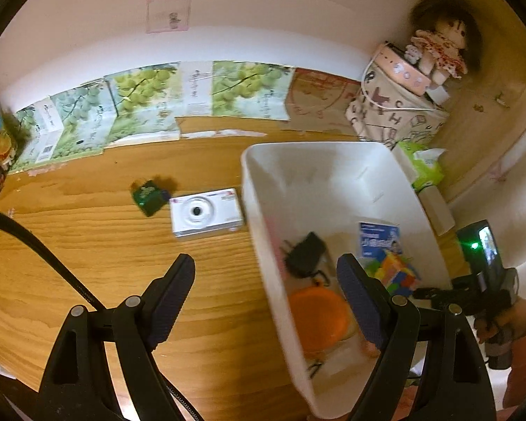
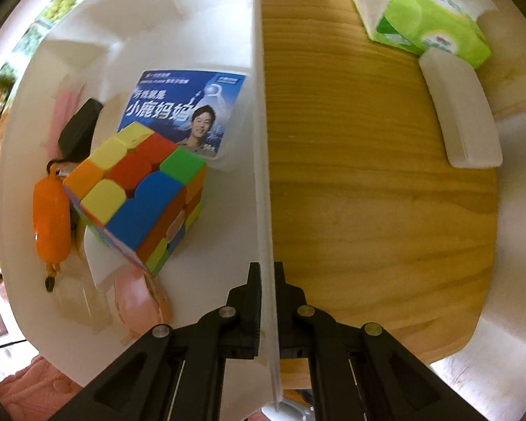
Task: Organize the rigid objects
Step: 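Withdraw the left tool toward the white box-shaped gadget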
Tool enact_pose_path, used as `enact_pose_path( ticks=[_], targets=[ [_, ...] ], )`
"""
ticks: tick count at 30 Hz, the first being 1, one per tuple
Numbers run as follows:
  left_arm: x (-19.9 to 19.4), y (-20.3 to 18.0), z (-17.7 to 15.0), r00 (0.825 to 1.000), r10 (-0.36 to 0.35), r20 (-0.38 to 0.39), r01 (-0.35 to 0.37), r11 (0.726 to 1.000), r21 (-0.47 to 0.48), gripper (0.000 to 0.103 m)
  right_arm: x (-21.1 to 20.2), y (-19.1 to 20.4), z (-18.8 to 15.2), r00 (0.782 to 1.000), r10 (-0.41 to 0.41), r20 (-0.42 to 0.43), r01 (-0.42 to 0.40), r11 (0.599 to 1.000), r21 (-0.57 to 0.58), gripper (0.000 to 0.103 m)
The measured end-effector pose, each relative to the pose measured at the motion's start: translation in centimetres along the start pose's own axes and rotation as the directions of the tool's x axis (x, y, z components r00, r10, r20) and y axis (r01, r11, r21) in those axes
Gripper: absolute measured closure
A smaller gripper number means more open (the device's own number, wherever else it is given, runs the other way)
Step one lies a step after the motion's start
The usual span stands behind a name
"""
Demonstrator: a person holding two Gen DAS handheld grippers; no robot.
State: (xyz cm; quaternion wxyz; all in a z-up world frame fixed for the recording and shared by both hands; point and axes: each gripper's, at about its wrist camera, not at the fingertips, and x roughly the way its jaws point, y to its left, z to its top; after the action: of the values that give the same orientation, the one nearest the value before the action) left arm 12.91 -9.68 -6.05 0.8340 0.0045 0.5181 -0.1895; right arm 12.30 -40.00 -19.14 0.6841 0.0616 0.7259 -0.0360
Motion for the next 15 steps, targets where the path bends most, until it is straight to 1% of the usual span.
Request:
enact_pose_path(
  ticks=[3, 6, 11, 12, 15],
  targets=[
    [0.2, 1.3, 0.2, 1.0, 0.013, -0.012, -0.013, 1.0, 0.012, 0.018, -0.5, -0.5, 0.9, 1.0, 0.002, -0.001, -0.002, 0.999, 0.048, 0.098],
    [0.3, 2.5, 0.4, 0.999, 0.026, -0.018, -0.026, 0.999, 0.037, 0.018, -0.5, -1.2, 1.0, 1.0, 0.004, 0.002, -0.004, 0.997, 0.083, 0.098],
    [1.1, 4.4, 0.8, 0.997, 0.056, -0.051, -0.051, 0.994, 0.093, 0.018, -0.9, -2.3, 1.6, 1.0, 0.003, 0.012, -0.005, 0.99, 0.138, 0.096],
    [1.3, 4.7, 0.9, 0.997, 0.062, -0.055, -0.056, 0.993, 0.106, 0.018, -0.5, -2.7, 0.9, 1.0, 0.001, 0.015, -0.003, 0.99, 0.142, 0.096],
    [1.8, 5.6, 1.2, 0.994, 0.082, -0.067, -0.071, 0.986, 0.153, 0.018, -0.5, -3.6, 1.1, 1.0, 0.003, 0.023, -0.007, 0.984, 0.178, 0.096]
  ],
)
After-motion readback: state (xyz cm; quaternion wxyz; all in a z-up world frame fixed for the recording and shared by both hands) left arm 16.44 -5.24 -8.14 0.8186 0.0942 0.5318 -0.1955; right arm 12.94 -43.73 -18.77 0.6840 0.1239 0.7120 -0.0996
